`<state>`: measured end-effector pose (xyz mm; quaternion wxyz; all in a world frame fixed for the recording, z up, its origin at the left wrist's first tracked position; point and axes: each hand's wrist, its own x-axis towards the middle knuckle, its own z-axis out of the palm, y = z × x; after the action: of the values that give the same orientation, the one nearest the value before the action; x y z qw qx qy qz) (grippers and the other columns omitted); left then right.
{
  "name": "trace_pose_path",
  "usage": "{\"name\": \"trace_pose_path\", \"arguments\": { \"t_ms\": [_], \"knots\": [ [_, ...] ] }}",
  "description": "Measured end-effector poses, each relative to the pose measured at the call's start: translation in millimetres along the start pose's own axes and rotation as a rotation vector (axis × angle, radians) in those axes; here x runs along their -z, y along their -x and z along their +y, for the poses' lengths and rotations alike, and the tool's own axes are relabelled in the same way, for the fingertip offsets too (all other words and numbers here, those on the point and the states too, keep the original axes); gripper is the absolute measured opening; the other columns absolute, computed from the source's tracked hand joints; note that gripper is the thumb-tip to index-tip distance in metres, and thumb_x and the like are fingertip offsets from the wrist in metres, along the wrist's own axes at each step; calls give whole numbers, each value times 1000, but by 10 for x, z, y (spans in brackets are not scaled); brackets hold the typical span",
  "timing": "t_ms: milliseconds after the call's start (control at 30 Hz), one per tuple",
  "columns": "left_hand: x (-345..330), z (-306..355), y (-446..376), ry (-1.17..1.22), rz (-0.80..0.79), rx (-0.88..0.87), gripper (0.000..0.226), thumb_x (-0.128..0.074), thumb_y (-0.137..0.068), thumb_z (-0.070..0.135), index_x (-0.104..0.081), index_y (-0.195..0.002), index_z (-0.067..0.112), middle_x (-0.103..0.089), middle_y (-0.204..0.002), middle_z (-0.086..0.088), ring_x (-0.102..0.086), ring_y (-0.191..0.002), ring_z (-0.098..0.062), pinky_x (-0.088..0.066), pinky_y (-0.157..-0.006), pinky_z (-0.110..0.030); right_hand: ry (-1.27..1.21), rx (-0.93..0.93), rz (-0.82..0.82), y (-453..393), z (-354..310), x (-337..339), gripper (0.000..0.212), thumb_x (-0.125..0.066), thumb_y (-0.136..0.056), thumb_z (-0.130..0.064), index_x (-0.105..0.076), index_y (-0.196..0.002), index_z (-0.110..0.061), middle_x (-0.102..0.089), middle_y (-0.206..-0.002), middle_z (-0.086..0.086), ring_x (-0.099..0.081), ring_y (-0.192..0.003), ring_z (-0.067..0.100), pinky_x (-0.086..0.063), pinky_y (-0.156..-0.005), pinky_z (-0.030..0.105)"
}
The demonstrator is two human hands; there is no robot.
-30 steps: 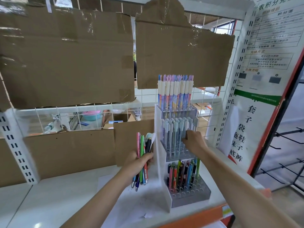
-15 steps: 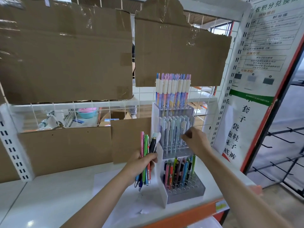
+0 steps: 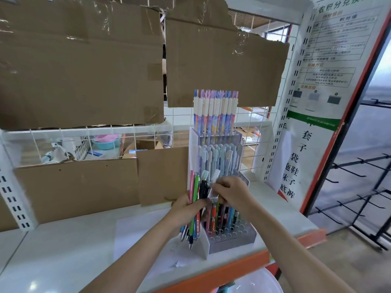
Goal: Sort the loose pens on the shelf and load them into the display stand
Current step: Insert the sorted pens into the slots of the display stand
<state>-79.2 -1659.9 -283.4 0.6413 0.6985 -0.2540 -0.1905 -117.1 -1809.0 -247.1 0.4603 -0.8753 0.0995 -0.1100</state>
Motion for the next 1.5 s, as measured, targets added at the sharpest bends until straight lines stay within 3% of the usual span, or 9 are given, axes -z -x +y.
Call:
{"name": "trace_pose_path", "arguments": {
  "t_ms": [133, 233, 333, 633, 833, 1067, 1233, 1300, 1500],
  "knots": [
    [21, -70, -7, -34, -2, 41, 28, -55, -94, 21, -63, -70, 9, -59, -57, -6, -53, -52, -16, -44, -65, -27, -129, -36, 249, -116, -32, 269, 20, -50, -95, -10, -57, -77, -8, -55, -65, 3, -45, -51, 9, -39, -49, 18],
    [98, -136, 20, -8, 29, 38, 28, -55, -94, 17, -59, -70, 4, -53, -54, -7, -47, -48, -16, -42, -57, -24, 7, 93, 467, -240, -25, 566, 18, -48, -96, -10, -54, -80, -8, -57, -63, 2, -51, -45, 4, -42, -47, 16],
    [120, -137, 19, 46, 57, 40, 26, -55, -94, 16, -58, -73, 2, -52, -52, -5, -45, -47, -15, -42, -54, -23, 127, 175, 507, -375, 18, 674, 15, -47, -97, -11, -54, -85, -6, -62, -63, 2, -56, -42, -5, -45, -44, 10],
    [132, -86, -14, 23, 44, 7, 25, -57, -93, 19, -61, -72, 6, -55, -56, -7, -49, -51, -19, -43, -58, -27, 101, 14, 281, -689, 162, 426, 14, -45, -97, -5, -55, -88, -1, -62, -73, 15, -62, -49, 12, -53, -56, 29],
    [169, -89, 0, 45, 29, 5, 25, -57, -92, 18, -62, -69, 9, -55, -55, -6, -49, -52, -19, -43, -58, -27, -361, -168, 297, -779, 281, 356, 23, -40, -84, -7, -52, -64, -7, -49, -54, 12, -58, -48, 26, -47, -71, 48],
    [168, -87, 23, 31, -13, -20, 26, -58, -92, 20, -63, -68, 12, -55, -59, -11, -48, -53, -21, -42, -59, -27, 79, -10, 305, -545, 281, 413, 10, -58, -92, -10, -60, -96, -1, -66, -71, 11, -65, -60, 22, -58, -68, 38],
    [125, -31, 46, 95, -158, -20, 22, -57, -92, 15, -59, -72, 7, -52, -58, -10, -46, -49, -17, -42, -53, -22, -263, 18, -234, -63, 98, 111, 16, -53, -94, -11, -67, -85, -13, -58, -63, -1, -48, -53, 10, -42, -51, 22],
    [84, -17, 58, 137, -206, 1, 17, -60, -89, 17, -60, -75, 5, -52, -64, -13, -45, -49, -17, -42, -51, -22, -425, -1, -314, 9, 63, 13, 25, -49, -96, -11, -58, -73, -7, -47, -55, -1, -39, -49, 10, -31, -46, 18],
    [84, 78, 53, 115, -184, 14, 18, -55, -91, 4, -57, -74, 7, -50, -63, -13, -44, -47, -15, -39, -48, -22, -362, 17, -40, -21, -13, -7, 29, -49, -97, -20, -60, -85, 5, -49, -54, 0, -40, -43, 7, -35, -43, 15]
  ]
}}
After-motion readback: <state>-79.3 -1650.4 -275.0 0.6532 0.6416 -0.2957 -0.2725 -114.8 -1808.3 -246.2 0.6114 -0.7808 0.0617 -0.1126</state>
